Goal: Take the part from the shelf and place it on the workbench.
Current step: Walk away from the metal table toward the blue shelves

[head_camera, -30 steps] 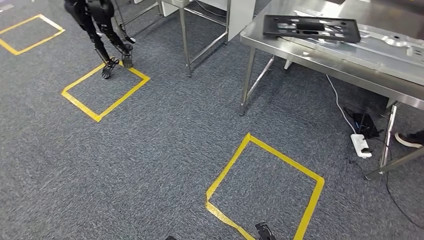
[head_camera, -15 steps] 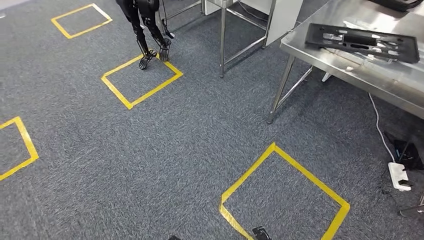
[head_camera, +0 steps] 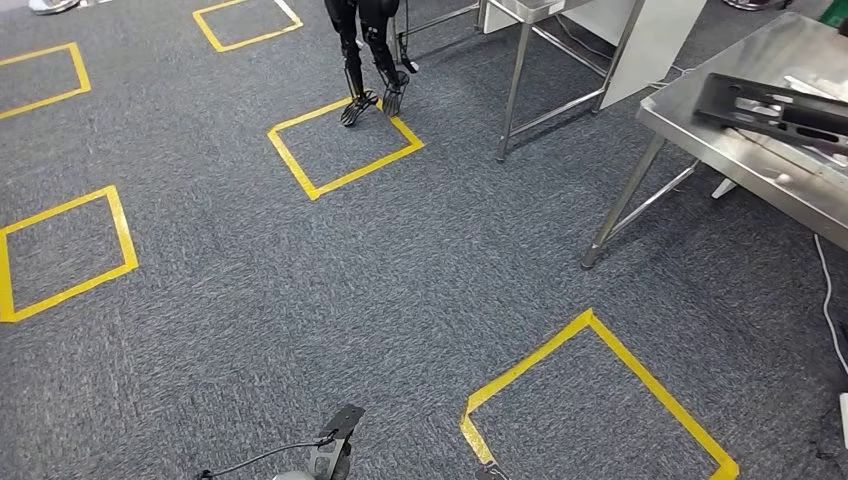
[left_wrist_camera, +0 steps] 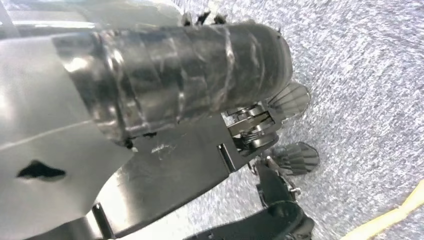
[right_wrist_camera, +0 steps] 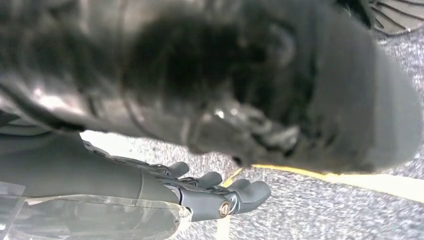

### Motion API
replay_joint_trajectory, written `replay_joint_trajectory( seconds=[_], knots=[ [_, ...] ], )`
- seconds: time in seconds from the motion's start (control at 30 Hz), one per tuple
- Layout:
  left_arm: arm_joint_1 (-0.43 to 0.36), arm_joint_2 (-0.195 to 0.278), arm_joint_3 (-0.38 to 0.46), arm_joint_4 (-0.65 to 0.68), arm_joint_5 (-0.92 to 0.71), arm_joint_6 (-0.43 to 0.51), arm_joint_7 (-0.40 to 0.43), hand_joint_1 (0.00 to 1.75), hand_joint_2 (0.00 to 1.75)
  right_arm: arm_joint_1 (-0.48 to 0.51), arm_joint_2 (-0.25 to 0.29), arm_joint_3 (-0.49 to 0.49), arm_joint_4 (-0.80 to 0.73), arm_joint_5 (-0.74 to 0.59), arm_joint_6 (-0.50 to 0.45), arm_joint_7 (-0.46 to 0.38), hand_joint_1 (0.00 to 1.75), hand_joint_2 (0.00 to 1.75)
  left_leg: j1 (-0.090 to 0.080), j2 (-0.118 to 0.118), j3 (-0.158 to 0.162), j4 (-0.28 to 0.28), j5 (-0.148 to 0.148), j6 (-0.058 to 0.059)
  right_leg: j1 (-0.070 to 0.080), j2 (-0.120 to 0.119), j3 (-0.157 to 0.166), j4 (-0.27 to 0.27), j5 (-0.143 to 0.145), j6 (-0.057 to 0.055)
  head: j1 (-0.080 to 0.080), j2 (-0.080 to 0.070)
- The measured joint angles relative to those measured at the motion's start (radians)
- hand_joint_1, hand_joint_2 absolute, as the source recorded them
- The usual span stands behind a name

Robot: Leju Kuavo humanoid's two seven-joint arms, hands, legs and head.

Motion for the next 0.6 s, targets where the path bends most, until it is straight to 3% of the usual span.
replay_joint_trajectory(
  seconds=[0.07,0.13,0.2,0.23,0.3,0.37,0.43,0.5,0.53,0.6],
  knots=[
    [0.004,-0.002,0.004,0.0,0.004,0.005,-0.008,0.0,0.0,-0.002,0.001,0.019,-0.001,0.003,0.004,0.0,0.0,0.0,0.004,-0.018,0.006,-0.01,0.004,0.01,-0.004,0.038,-0.009,0.026,-0.022,0.009,0.001,0.0],
    [0.004,-0.004,0.004,-0.002,0.006,0.009,-0.021,0.0,0.0,-0.001,0.001,0.036,-0.001,0.004,0.007,-0.001,0.0,0.0,0.007,-0.038,0.008,-0.015,0.007,0.021,-0.006,0.092,-0.056,0.122,-0.071,0.012,0.002,0.0],
    [0.001,-0.008,0.004,-0.003,0.004,0.014,-0.031,0.0,0.0,0.004,0.001,0.05,-0.001,0.005,0.013,0.0,0.0,0.0,0.006,-0.065,0.008,-0.013,0.007,0.03,-0.006,0.109,-0.119,0.236,-0.107,0.013,0.003,0.0],
    [0.0,-0.01,0.004,-0.003,0.002,0.016,-0.033,0.0,0.0,0.006,0.001,0.058,-0.001,0.004,0.016,0.0,0.0,0.0,0.006,-0.08,0.009,-0.012,0.006,0.03,-0.006,0.112,-0.137,0.261,-0.102,0.013,0.003,0.0],
    [0.0,-0.012,0.004,-0.003,-0.003,0.023,-0.025,0.0,0.0,0.006,0.0,0.069,-0.001,0.002,0.02,0.001,0.0,0.0,0.008,-0.11,0.01,-0.007,0.003,0.027,-0.009,0.117,-0.126,0.203,-0.042,0.015,0.003,0.0],
    [-0.007,-0.017,0.004,-0.005,-0.006,0.029,-0.008,0.0,0.0,0.004,-0.001,0.078,-0.001,0.001,0.023,0.001,0.0,0.0,0.009,-0.136,0.004,0.007,-0.003,0.018,-0.016,0.15,-0.085,0.09,0.014,0.016,0.003,0.0],
    [-0.015,-0.02,0.004,-0.007,-0.003,0.032,0.004,0.0,0.0,0.002,-0.002,0.089,-0.001,0.004,0.029,-0.001,0.0,0.0,0.012,-0.16,-0.006,0.017,-0.006,0.006,-0.019,0.18,-0.063,0.039,0.024,0.012,0.004,0.0],
    [-0.013,-0.014,0.004,-0.007,0.01,0.03,0.011,0.0,0.0,0.002,-0.001,0.103,-0.001,0.013,0.042,-0.007,0.0,0.0,0.016,-0.178,-0.014,0.017,-0.003,-0.004,-0.016,0.173,-0.059,0.036,0.023,0.002,0.003,0.0],
    [-0.007,-0.008,0.005,-0.007,0.017,0.027,0.012,0.0,0.0,0.001,0.0,0.111,-0.001,0.018,0.049,-0.01,0.0,0.0,0.017,-0.172,-0.016,0.02,-0.006,-0.009,-0.015,0.164,-0.057,0.033,0.025,-0.005,0.004,0.0],
    [0.004,0.006,0.006,-0.007,0.027,0.012,0.009,0.0,0.0,-0.001,0.003,0.124,-0.002,0.023,0.054,-0.014,0.0,0.0,0.016,-0.128,-0.04,0.068,-0.035,-0.018,-0.015,0.144,-0.052,0.025,0.028,-0.018,-0.004,0.0]
  ],
)
